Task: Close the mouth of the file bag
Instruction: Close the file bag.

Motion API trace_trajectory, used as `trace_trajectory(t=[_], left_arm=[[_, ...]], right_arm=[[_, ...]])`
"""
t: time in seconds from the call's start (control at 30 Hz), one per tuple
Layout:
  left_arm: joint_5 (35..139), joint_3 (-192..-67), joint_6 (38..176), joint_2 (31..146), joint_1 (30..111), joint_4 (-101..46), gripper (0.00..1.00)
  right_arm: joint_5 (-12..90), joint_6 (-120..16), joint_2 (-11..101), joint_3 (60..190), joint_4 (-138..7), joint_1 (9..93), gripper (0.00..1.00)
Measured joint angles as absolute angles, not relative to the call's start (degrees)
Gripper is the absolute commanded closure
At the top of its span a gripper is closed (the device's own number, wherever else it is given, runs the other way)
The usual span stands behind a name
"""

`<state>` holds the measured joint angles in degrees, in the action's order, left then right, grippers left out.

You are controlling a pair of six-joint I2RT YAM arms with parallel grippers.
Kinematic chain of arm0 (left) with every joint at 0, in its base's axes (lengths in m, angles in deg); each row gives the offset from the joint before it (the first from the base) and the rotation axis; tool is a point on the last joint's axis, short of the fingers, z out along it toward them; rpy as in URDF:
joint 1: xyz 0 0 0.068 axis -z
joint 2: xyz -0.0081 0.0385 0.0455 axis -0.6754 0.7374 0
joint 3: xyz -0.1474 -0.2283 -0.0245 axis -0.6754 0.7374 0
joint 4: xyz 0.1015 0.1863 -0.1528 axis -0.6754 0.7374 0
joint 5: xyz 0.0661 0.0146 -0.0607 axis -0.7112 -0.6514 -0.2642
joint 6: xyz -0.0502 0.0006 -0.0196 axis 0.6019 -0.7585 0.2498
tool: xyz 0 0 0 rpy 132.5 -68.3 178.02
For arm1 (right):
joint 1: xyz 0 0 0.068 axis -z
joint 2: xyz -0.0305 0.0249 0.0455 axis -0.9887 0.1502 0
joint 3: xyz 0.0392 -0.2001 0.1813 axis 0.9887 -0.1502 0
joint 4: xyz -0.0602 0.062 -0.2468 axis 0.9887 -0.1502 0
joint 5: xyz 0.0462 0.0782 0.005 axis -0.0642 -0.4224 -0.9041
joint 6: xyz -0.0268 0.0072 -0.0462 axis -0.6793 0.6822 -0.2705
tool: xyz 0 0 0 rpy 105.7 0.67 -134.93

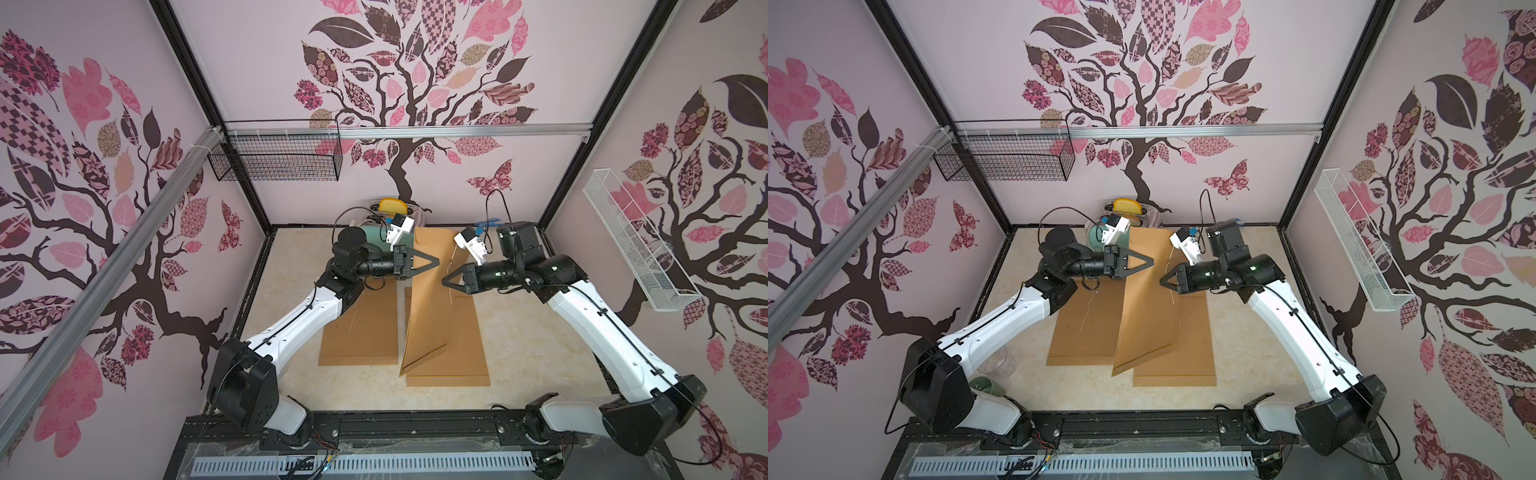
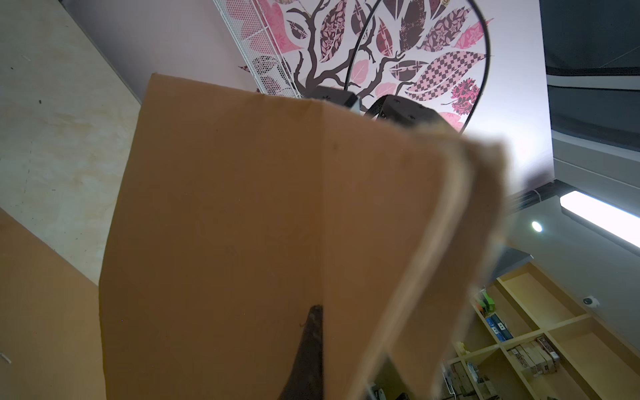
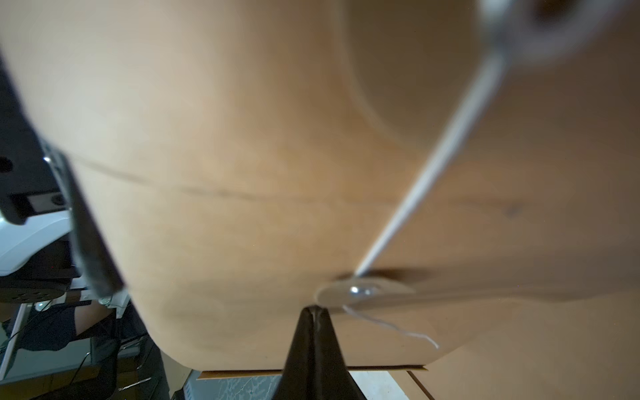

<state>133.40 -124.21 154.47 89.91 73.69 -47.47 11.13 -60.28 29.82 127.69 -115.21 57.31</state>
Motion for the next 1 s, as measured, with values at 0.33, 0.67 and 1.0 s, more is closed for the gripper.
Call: trace_trajectory(t=[0.33, 0.67, 1.0], left_arm=[[132.8, -124.2, 156.8, 90.0, 73.8, -52.3, 1.0], [133.0, -124.2, 157.3, 90.1, 74.1, -54.6, 1.0], [132.8, -124.3, 157.2, 90.8, 76.7, -55.0, 1.0]], right_arm=[[13.8, -56.3, 23.0, 116.4, -106.0, 61.2, 1.0], [20.7, -64.1, -3.1, 99.0, -90.7, 63.0, 0.71], [24.5, -77.0, -9.5, 91.7, -78.9, 63.0, 0.61]])
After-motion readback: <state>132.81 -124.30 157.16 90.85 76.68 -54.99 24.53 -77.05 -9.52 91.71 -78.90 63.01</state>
